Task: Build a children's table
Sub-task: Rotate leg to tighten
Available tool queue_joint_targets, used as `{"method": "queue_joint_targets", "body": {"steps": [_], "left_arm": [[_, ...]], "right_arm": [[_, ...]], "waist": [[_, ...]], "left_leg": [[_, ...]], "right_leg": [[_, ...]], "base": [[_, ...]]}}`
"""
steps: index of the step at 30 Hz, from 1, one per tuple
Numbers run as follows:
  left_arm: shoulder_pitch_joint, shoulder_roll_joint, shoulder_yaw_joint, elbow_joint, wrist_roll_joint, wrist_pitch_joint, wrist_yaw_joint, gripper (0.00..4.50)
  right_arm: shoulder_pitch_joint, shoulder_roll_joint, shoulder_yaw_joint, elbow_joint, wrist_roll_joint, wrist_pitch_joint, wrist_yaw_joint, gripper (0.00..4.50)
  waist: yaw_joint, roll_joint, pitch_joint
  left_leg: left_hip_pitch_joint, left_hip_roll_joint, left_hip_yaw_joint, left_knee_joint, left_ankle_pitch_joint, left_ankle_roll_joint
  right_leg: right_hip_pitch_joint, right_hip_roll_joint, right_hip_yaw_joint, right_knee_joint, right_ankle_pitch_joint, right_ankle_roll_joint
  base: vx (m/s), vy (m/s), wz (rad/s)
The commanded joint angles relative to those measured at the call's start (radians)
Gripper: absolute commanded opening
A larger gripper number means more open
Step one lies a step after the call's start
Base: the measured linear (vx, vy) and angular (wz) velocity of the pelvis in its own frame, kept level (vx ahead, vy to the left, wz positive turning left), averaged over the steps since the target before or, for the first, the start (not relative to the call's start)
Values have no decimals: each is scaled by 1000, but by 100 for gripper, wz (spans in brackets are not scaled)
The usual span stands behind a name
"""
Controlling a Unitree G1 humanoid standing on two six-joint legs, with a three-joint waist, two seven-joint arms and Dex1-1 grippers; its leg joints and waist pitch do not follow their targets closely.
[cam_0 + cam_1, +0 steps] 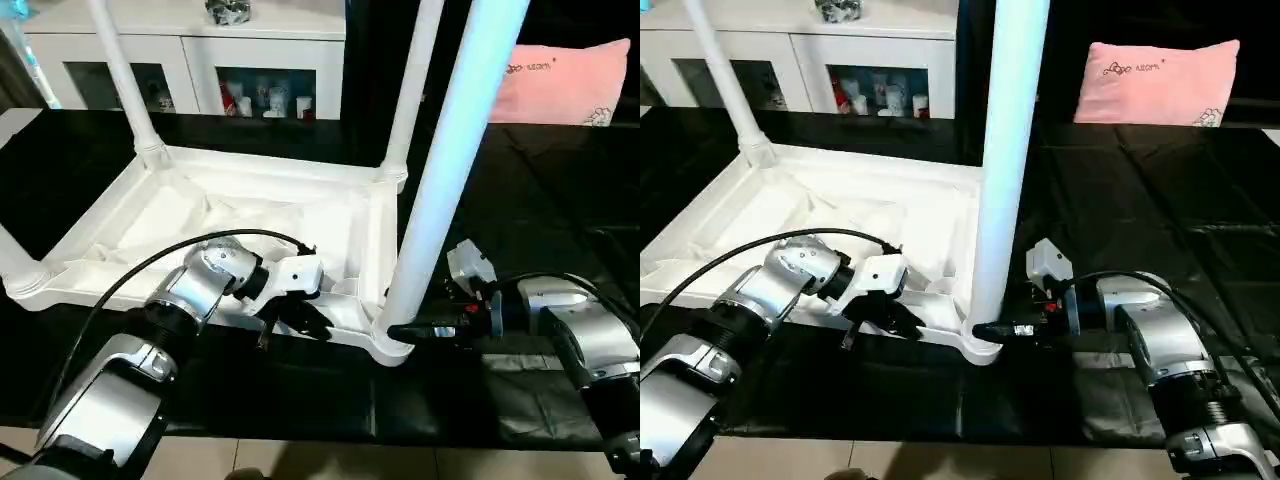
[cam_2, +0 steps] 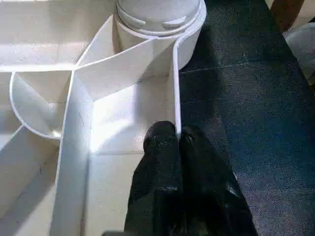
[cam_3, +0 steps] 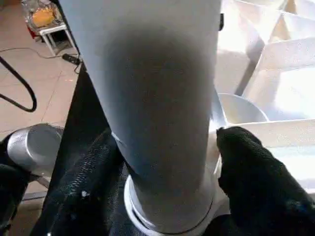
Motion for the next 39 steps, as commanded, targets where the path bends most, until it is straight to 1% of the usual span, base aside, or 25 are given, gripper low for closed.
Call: {"method": "queue_joint_targets", "body": {"steps": [1,5,7,8,13,14,16,17,19,20,21,22,23,24,25,26,27,28,29,30,32,34,36,38,39], "left_arm": [[-17,-10,-32,-11,4,-25,-54,0],[-11,-8,-32,-10,4,-27,-59,0],[-10,-8,-32,-9,5,-28,-60,0],[-10,-8,-32,-8,5,-28,-60,0],[-10,-8,-30,-6,5,-27,-57,0],[-12,-14,-19,3,10,6,-16,0],[-13,-17,-14,7,12,19,0,0],[-20,-30,5,23,19,52,67,0],[-25,-40,21,27,18,94,112,0],[-26,-48,33,18,16,126,145,0],[-27,-53,38,16,15,141,161,0],[-29,-72,58,6,11,199,220,0],[-29,-97,78,-8,9,250,286,0],[-31,-123,97,-17,5,298,345,0],[-32,-135,105,-21,4,319,371,0],[-31,-147,111,-27,3,332,395,0],[-30,-161,118,-33,8,343,433,0],[-29,-185,130,-38,8,373,480,0],[-29,-202,139,-41,7,395,513,0],[-31,-213,145,-41,5,407,533,0],[-46,-263,178,-34,1,459,637,0],[-59,-282,192,-21,3,471,684,0],[-73,-302,205,-14,4,489,731,0],[-82,-307,210,-12,6,494,749,0],[-84,-306,210,-12,7,493,748,0]], "right_arm": [[-21,-3,4,12,10,-6,18,265],[-22,-1,9,20,12,-5,37,228],[-23,-1,11,24,12,-7,41,228],[-24,-1,12,25,12,-8,42,212],[-23,3,15,28,16,-6,46,203],[-10,14,2,12,33,10,30,201],[-6,19,-3,6,38,15,22,200],[7,33,-19,-11,50,42,-16,199],[16,48,-26,-22,45,67,-67,199],[24,69,-34,-26,32,75,-128,199],[26,78,-37,-27,26,78,-154,199],[33,110,-44,-28,1,94,-246,199],[37,152,-48,-23,-30,116,-349,199],[37,189,-49,-17,-58,140,-436,199],[37,207,-49,-13,-70,150,-476,199],[33,230,-52,-5,-86,162,-528,198],[26,259,-59,12,-104,180,-597,198],[13,302,-71,37,-122,201,-686,198],[5,332,-79,55,-134,215,-748,198],[0,347,-81,63,-138,215,-774,196],[-27,428,-96,99,-153,213,-907,195],[-47,463,-104,119,-161,209,-966,195],[-73,499,-114,141,-178,209,-1033,195],[-92,510,-116,153,-191,219,-1066,195],[-98,511,-119,156,-190,219,-1064,230]], "waist": [[-5,-15,-72],[-4,-15,-72],[-4,-15,-73],[-4,-15,-73],[-4,-14,-72],[-4,-14,-73],[-5,-13,-72],[-6,-12,-72],[-5,-12,-69],[-9,-12,-64],[-10,-12,-62],[-14,-14,-61],[-18,-11,-59],[-25,-11,-60],[-37,-12,-58],[-42,-12,-57],[-53,-11,-57],[-58,-12,-58],[-69,-10,-58],[-76,-10,-58],[-85,-7,-58],[-88,-7,-58],[-91,-6,-60],[-94,-5,-62],[-93,-6,-62]], "left_leg": [[2,31,0,-58,-106,102],[3,31,0,-57,-104,103],[3,31,0,-57,-101,103],[2,31,0,-57,-102,103],[3,30,0,-57,-105,100],[3,30,1,-57,-104,100],[2,30,1,-57,-103,100],[2,29,1,-57,-108,98],[5,27,1,-58,-129,89],[5,25,0,-61,-150,72],[7,24,0,-62,-160,67],[9,24,0,-63,-168,60],[13,21,-2,-64,-185,47],[13,20,-5,-65,-194,34],[10,18,-6,-66,-198,25],[8,17,-8,-67,-204,24],[13,15,-6,-65,-215,25],[12,14,-7,-65,-217,29],[11,13,-7,-65,-218,32],[11,11,-7,-63,-224,36],[10,12,-8,-63,-224,41],[11,10,-8,-63,-227,44],[11,12,-8,-65,-225,51],[11,13,-9,-66,-221,49],[11,14,-9,-65,-216,52]], "right_leg": [[65,-72,56,-61,-227,-173],[64,-72,56,-60,-230,-173],[64,-72,56,-61,-228,-172],[64,-72,56,-60,-227,-173],[64,-72,56,-62,-238,-168],[64,-71,56,-62,-235,-168],[64,-71,56,-62,-228,-171],[64,-69,55,-63,-234,-170],[63,-71,54,-70,-286,-157],[63,-70,52,-76,-343,-139],[61,-70,50,-82,-369,-130],[60,-70,51,-84,-390,-122],[58,-71,49,-90,-433,-111],[59,-72,45,-92,-456,-101],[59,-71,44,-94,-472,-93],[61,-70,41,-96,-487,-85],[57,-69,41,-103,-501,-80],[58,-70,41,-103,-499,-81],[56,-69,41,-103,-494,-87],[56,-69,39,-106,-498,-86],[55,-69,39,-106,-490,-88],[53,-68,38,-109,-495,-87],[55,-67,41,-107,-470,-88],[56,-68,43,-103,-436,-101],[56,-69,46,-102,-420,-105]], "base": [[0,0,0],[0,0,0],[0,0,0],[0,0,0],[0,0,0],[0,0,0],[0,0,0],[0,0,0],[0,0,0],[0,0,0],[0,0,0],[0,0,0],[0,0,0],[0,0,0],[0,0,0],[0,0,0],[0,0,0],[0,0,0],[0,0,0],[0,0,0],[0,0,0],[0,0,0],[0,0,0],[0,0,0],[0,0,0]]}}
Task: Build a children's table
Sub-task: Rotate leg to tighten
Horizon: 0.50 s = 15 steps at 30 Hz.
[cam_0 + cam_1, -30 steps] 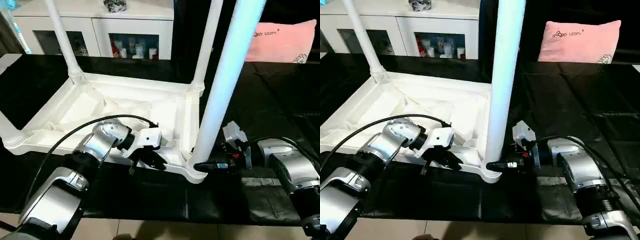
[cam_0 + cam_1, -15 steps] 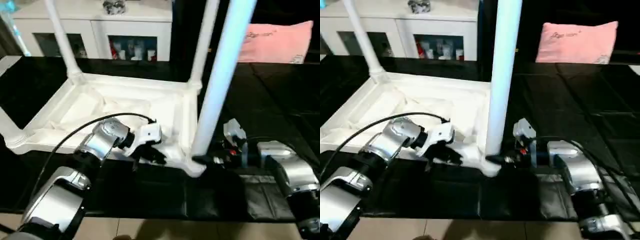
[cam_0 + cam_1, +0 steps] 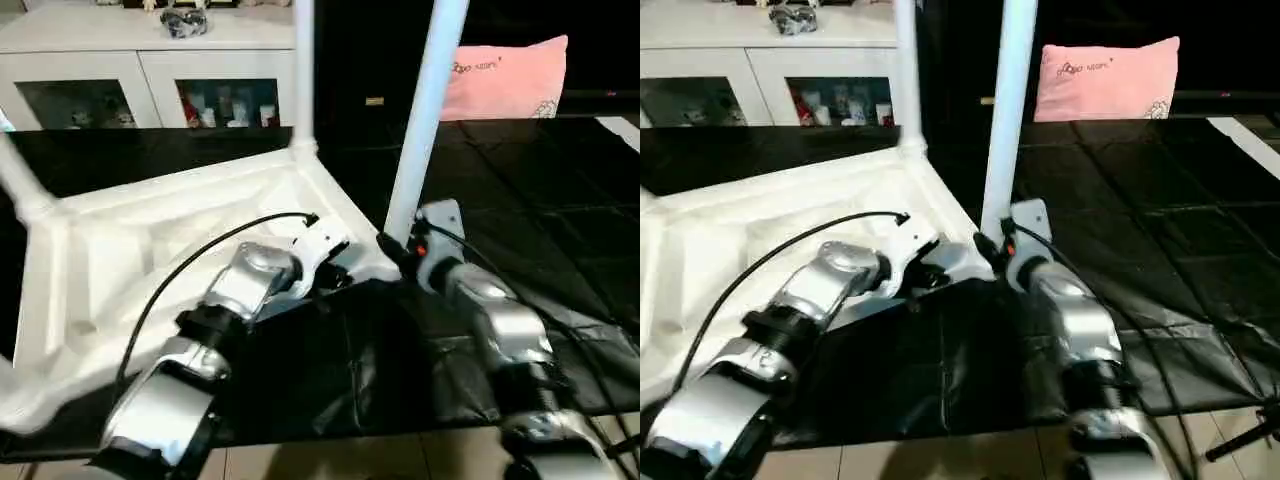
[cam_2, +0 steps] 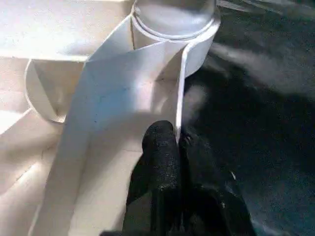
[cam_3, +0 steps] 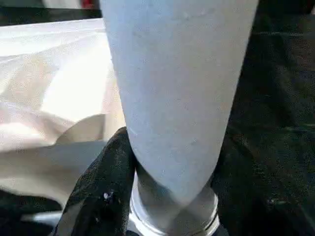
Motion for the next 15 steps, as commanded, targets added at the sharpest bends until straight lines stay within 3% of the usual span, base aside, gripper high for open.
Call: {"method": "queue_joint_targets", "body": {"steps": [1,8,12,14,15], "left_arm": [[-50,-44,24,-24,-25,-17,46,0],[-21,-9,2,-51,-13,-27,-8,0],[0,55,-38,-60,0,-80,-90,0],[2,62,-41,-60,0,-83,-100,0],[9,90,-56,-55,5,-116,-149,0]], "right_arm": [[17,57,77,57,6,62,35,251],[43,23,75,16,12,37,86,312],[110,-90,89,-59,23,-17,225,352],[116,-103,87,-68,29,-20,244,364],[140,-162,76,-104,55,-44,334,376]], "waist": [[1,-8,-58],[7,-8,-61],[11,-9,-63],[15,-9,-68],[15,-9,-69]], "left_leg": [[0,14,-8,-68,-209,56],[-6,17,-5,-68,-147,81],[-7,18,-4,-67,-138,89],[-12,20,-5,-65,-109,104],[-15,18,-4,-62,-98,112]], "right_leg": [[44,-68,48,-92,-402,-115],[54,-70,53,-78,-292,-154],[57,-69,55,-74,-264,-158],[61,-71,58,-63,-195,-174],[62,-70,56,-62,-176,-179]], "base": [[0,0,0],[0,0,0],[0,0,0],[0,0,0],[0,0,0]]}}
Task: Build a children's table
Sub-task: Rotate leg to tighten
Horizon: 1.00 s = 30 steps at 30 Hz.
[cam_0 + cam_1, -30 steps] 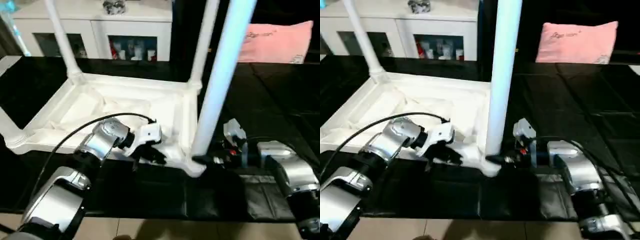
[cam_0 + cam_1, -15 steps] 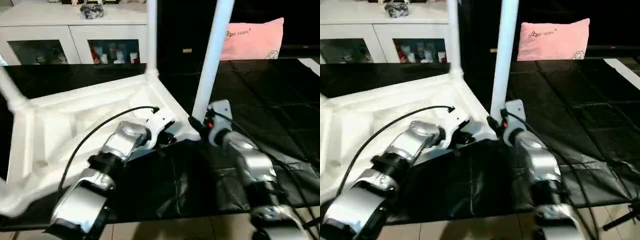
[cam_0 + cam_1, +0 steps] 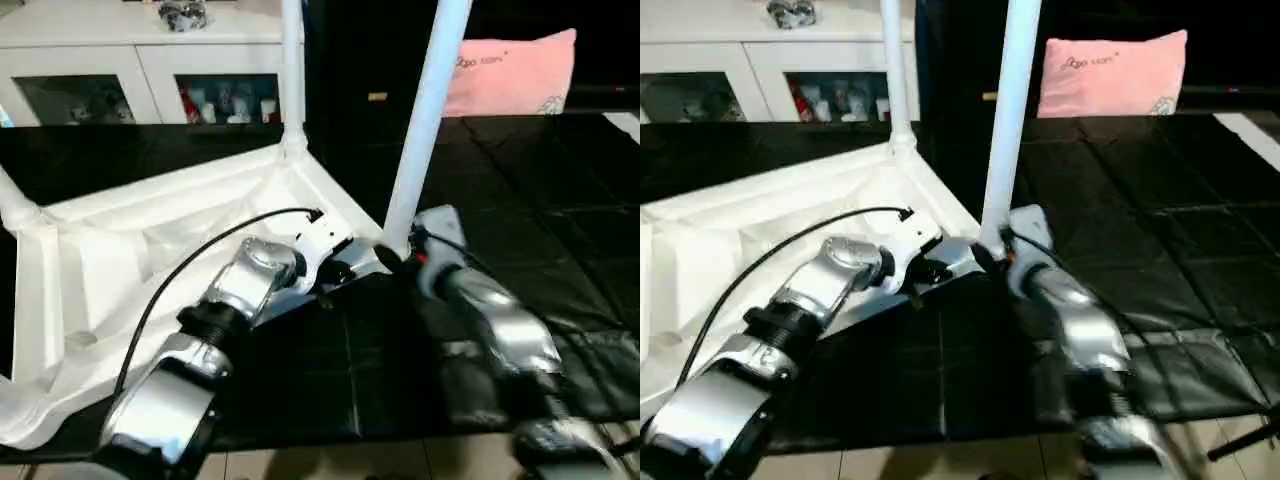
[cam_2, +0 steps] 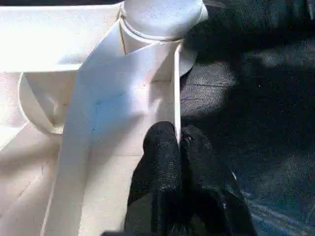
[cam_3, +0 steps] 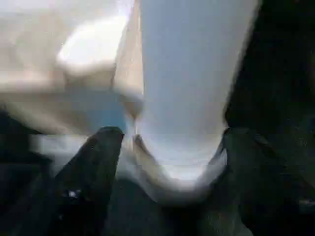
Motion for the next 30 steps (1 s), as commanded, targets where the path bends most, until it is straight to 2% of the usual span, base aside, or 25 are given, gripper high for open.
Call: {"method": "queue_joint_targets", "body": {"steps": [1,2,4,6,8,10,11,13,14,17,18,20,22,25,30], "left_arm": [[6,42,-22,-23,7,-55,-80,0],[7,51,-26,-21,8,-60,-96,0],[11,76,-48,-17,22,-100,-134,0],[13,87,-56,-16,26,-116,-155,0],[17,108,-69,-21,19,-140,-208,0],[19,113,-71,-24,15,-148,-224,0],[27,144,-87,-36,-4,-209,-314,0],[31,158,-96,-42,-10,-243,-355,0],[37,177,-109,-47,-24,-279,-427,0],[39,191,-126,-45,-24,-320,-480,0],[41,196,-135,-48,-25,-337,-506,0],[43,199,-147,-59,-34,-350,-556,0],[44,199,-149,-63,-39,-354,-569,0],[39,195,-157,-68,-52,-360,-607,0],[33,187,-166,-63,-55,-375,-642,0]], "right_arm": [[27,-65,18,-46,58,-17,161,396],[32,-83,12,-56,69,-23,192,396],[41,-127,4,-74,93,-35,268,409],[44,-149,0,-81,104,-40,306,439],[48,-196,-4,-91,128,-50,387,446],[48,-207,-2,-91,130,-54,405,446],[45,-267,17,-89,138,-80,510,446],[43,-293,28,-86,138,-94,557,446],[31,-324,53,-78,143,-110,637,446],[17,-339,76,-64,148,-128,704,446],[7,-340,86,-52,146,-141,727,446],[-13,-336,102,-28,147,-159,766,446],[-18,-334,106,-23,149,-163,777,446],[-37,-326,121,5,161,-177,821,418],[-54,-319,141,33,175,-155,885,372]], "waist": [[6,-11,-70],[9,-11,-69],[10,-9,-67],[10,-8,-65],[12,-9,-64],[16,-9,-65],[19,-12,-66],[24,-13,-67],[28,-17,-66],[35,-14,-65],[39,-18,-66],[45,-15,-67],[51,-16,-66],[63,-17,-68],[70,-19,-69]], "left_leg": [[-6,18,-5,-54,-99,115],[-4,18,-2,-52,-107,129],[-4,19,-2,-53,-118,133],[-2,21,-3,-54,-135,124],[1,23,-3,-56,-148,109],[4,25,-3,-55,-151,108],[3,25,-3,-55,-150,111],[0,26,-4,-54,-138,119],[1,25,-1,-53,-139,126],[0,27,1,-53,-136,123],[3,29,0,-53,-133,121],[4,31,0,-54,-133,116],[5,33,1,-55,-132,112],[9,34,2,-54,-120,108],[3,32,1,-52,-105,113]], "right_leg": [[74,-69,55,-64,-179,-172],[73,-69,56,-65,-180,-175],[71,-69,54,-69,-203,-175],[68,-68,53,-73,-236,-172],[66,-69,55,-74,-265,-164],[64,-69,56,-72,-258,-169],[66,-70,56,-70,-250,-174],[68,-71,57,-65,-229,-176],[66,-69,54,-66,-227,-180],[65,-70,55,-65,-247,-174],[63,-71,55,-64,-247,-176],[61,-72,55,-62,-249,-178],[60,-72,56,-62,-246,-183],[58,-73,59,-56,-219,-193],[64,-73,58,-52,-203,-191]], "base": [[0,0,0],[0,0,0],[0,0,0],[0,0,0],[0,0,0],[0,0,0],[0,0,0],[0,0,0],[0,0,0],[0,0,0],[0,0,0],[0,0,0],[0,0,0],[0,0,0],[0,0,0]]}}
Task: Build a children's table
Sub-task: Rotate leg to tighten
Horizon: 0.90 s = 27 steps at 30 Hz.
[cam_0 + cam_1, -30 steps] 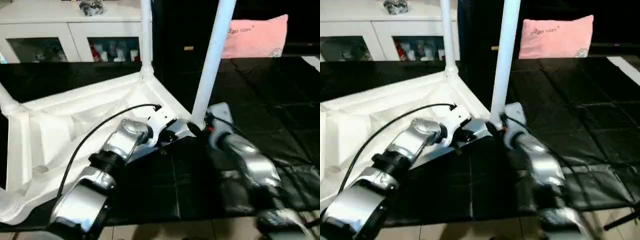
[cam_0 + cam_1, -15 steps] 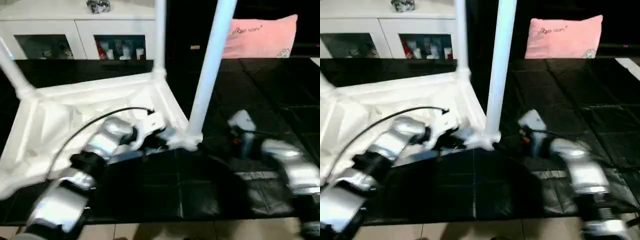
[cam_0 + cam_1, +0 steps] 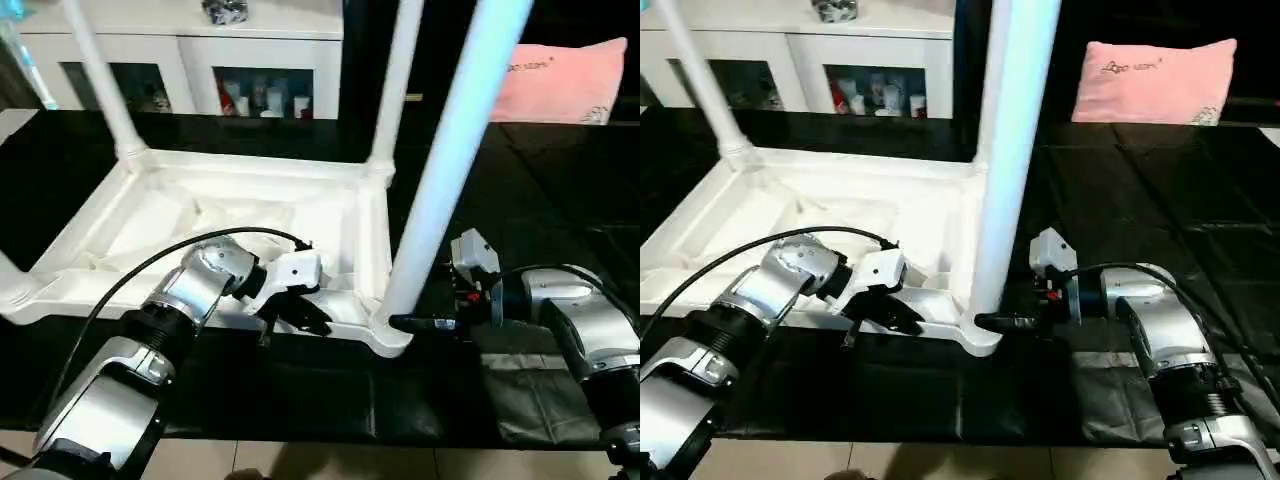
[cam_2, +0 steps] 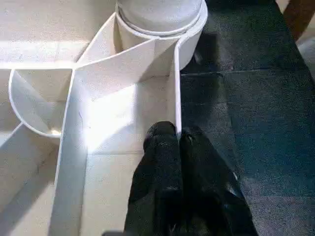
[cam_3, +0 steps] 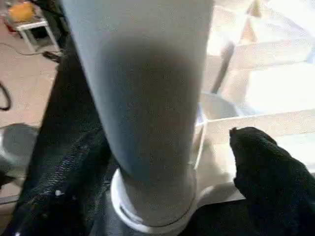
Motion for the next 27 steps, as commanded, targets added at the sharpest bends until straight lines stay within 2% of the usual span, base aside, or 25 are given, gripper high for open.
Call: {"method": "queue_joint_targets", "body": {"steps": [1,8,19,22,24,25,26,27], "left_arm": [[-11,-15,-27,-30,-12,-24,-55,0],[-6,-13,-31,-28,-13,-34,-73,0],[-6,-17,-28,-16,-2,-29,-53,0],[-9,-32,-10,0,1,2,18,0],[-14,-46,5,8,4,36,72,0],[-17,-58,17,9,6,71,115,0],[-25,-88,47,5,4,147,206,0],[-25,-88,47,5,4,147,206,0]], "right_arm": [[-16,0,8,6,19,7,27,356],[-33,-3,23,35,37,20,87,297],[-32,5,15,38,61,51,107,213],[-11,29,-13,-3,93,106,56,204],[9,43,-21,-28,90,115,10,203],[23,64,-30,-45,83,129,-49,202],[39,110,-36,-60,39,160,-192,202],[39,110,-36,-60,39,160,-192,202]], "waist": [[-5,-16,-71],[0,-18,-70],[3,-22,-72],[2,-21,-70],[1,-22,-68],[2,-23,-66],[-4,-23,-62],[-8,-24,-61]], "left_leg": [[4,31,1,-58,-107,108],[5,31,1,-57,-109,104],[4,30,1,-56,-92,106],[4,30,2,-56,-100,102],[5,29,2,-57,-119,86],[7,28,2,-57,-123,83],[7,28,1,-61,-130,66],[7,25,0,-61,-138,59]], "right_leg": [[63,-72,57,-55,-206,-189],[62,-72,56,-58,-240,-174],[62,-71,56,-57,-239,-167],[62,-71,55,-59,-258,-161],[61,-72,55,-64,-302,-146],[59,-72,55,-68,-318,-140],[57,-71,56,-70,-343,-130],[57,-70,54,-71,-361,-124]], "base": [[0,0,0],[0,0,0],[0,0,0],[0,0,0],[0,0,0],[0,0,0],[0,0,0],[0,0,0]]}}
